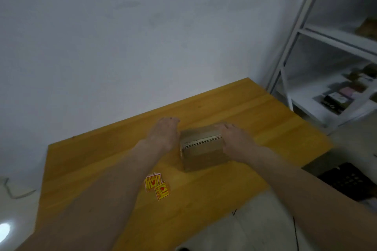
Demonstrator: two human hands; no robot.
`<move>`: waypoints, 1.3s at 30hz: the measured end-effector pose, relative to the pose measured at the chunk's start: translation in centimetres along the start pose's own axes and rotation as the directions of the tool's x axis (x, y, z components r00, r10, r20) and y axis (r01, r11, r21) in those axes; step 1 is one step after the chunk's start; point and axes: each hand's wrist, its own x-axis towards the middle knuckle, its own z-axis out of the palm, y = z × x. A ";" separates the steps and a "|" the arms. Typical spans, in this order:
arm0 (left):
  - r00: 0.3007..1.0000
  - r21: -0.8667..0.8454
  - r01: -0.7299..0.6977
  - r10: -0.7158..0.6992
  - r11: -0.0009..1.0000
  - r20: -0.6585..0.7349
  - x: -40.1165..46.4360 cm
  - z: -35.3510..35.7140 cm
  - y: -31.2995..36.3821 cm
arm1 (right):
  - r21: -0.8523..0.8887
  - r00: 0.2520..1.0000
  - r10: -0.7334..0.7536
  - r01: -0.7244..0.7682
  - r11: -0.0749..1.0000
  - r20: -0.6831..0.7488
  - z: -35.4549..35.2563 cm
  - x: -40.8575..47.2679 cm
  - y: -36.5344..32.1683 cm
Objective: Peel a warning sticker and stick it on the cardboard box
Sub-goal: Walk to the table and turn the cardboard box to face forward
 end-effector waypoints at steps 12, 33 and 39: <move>0.994 -0.065 -0.018 0.011 0.998 -0.112 7.9 1.9 2.4 | -0.050 0.992 -0.113 0.110 0.993 -0.062 -1.4 9.4 4.7; 0.717 0.054 0.077 -0.018 0.996 -0.696 5.3 13.7 4.5 | -0.083 0.673 -0.639 0.662 0.745 -0.372 6.1 11.5 10.5; 0.758 -0.002 0.163 -0.126 0.987 -0.640 -3.9 16.9 7.4 | -0.085 0.703 -0.624 0.638 0.766 -0.341 8.5 3.2 9.1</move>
